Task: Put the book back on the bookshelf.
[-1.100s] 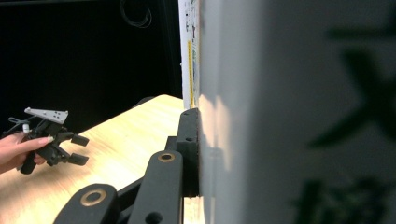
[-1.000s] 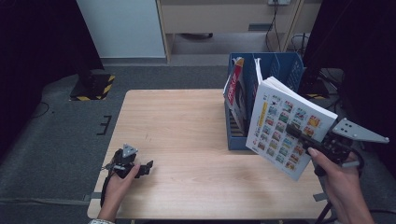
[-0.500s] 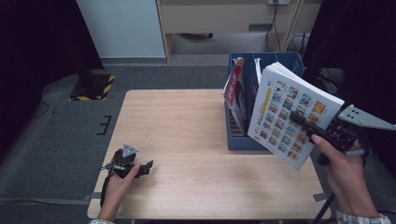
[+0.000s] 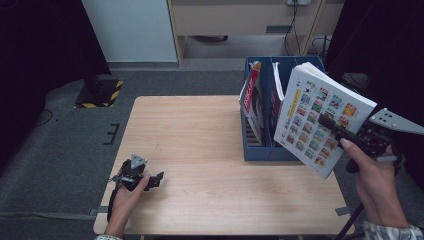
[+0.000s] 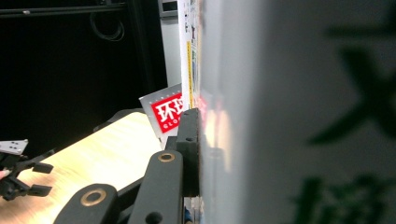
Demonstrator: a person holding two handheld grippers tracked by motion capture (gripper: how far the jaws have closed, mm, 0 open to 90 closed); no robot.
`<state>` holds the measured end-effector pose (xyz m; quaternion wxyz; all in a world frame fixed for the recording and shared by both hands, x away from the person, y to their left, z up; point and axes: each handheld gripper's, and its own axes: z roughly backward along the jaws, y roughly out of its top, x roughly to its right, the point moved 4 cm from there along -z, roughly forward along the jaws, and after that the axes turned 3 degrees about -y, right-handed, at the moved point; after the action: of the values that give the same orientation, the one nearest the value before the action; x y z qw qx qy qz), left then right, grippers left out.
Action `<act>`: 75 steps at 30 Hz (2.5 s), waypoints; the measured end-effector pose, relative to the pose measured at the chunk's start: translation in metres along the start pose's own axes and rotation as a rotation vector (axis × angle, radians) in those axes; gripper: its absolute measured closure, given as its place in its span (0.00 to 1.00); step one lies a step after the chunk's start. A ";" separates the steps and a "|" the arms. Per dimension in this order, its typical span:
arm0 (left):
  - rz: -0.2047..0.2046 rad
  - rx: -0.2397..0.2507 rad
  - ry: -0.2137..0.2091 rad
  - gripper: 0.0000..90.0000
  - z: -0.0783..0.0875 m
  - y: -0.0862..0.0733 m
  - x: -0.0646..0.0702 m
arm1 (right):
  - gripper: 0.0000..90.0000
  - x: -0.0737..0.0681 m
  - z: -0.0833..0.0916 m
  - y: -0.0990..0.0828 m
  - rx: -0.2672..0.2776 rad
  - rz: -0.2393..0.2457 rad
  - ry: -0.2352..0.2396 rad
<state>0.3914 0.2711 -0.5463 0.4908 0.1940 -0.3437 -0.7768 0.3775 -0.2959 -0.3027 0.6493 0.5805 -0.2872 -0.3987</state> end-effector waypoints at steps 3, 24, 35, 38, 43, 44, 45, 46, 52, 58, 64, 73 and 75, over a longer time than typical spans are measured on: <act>-0.001 0.000 0.000 0.07 0.000 0.000 0.000 | 0.82 0.006 0.004 -0.001 0.000 -0.001 -0.020; -0.013 -0.008 0.007 0.07 -0.001 0.000 0.001 | 0.82 0.034 -0.001 -0.006 -0.003 0.005 -0.186; -0.017 -0.011 0.009 0.07 -0.002 0.000 0.001 | 0.82 0.050 -0.027 -0.007 -0.015 0.009 -0.287; -0.021 -0.014 0.011 0.07 -0.002 -0.001 0.001 | 0.82 0.053 -0.033 -0.007 -0.018 0.005 -0.310; -0.026 -0.019 0.015 0.07 -0.003 -0.001 0.000 | 0.82 0.063 -0.047 -0.009 -0.019 -0.008 -0.359; -0.027 -0.020 0.015 0.07 -0.003 -0.001 0.000 | 0.82 0.065 -0.050 -0.010 -0.020 -0.007 -0.364; -0.028 -0.019 0.014 0.07 -0.003 -0.001 0.001 | 0.82 0.068 -0.056 -0.010 -0.018 -0.013 -0.376; -0.029 -0.019 0.015 0.07 -0.003 -0.001 0.001 | 0.82 0.070 -0.059 -0.010 -0.018 -0.013 -0.382; -0.031 -0.024 0.016 0.07 -0.004 -0.002 0.002 | 0.82 0.078 -0.077 -0.011 -0.019 -0.022 -0.409; -0.030 -0.024 0.017 0.07 -0.004 -0.002 0.001 | 0.82 0.084 -0.094 -0.014 -0.024 -0.026 -0.430; -0.027 -0.025 0.018 0.07 -0.004 -0.003 0.001 | 0.82 0.091 -0.110 -0.020 -0.017 -0.036 -0.430; -0.023 -0.024 0.024 0.07 -0.003 -0.003 -0.001 | 0.82 0.095 -0.122 -0.027 0.001 -0.046 -0.439; -0.024 -0.026 0.024 0.07 -0.003 -0.003 0.000 | 0.82 0.096 -0.124 -0.028 0.005 -0.057 -0.434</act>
<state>0.3918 0.2712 -0.5504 0.4879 0.2011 -0.3255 -0.7846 0.5258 -0.3126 -0.3593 0.5592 0.4907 -0.4048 -0.5316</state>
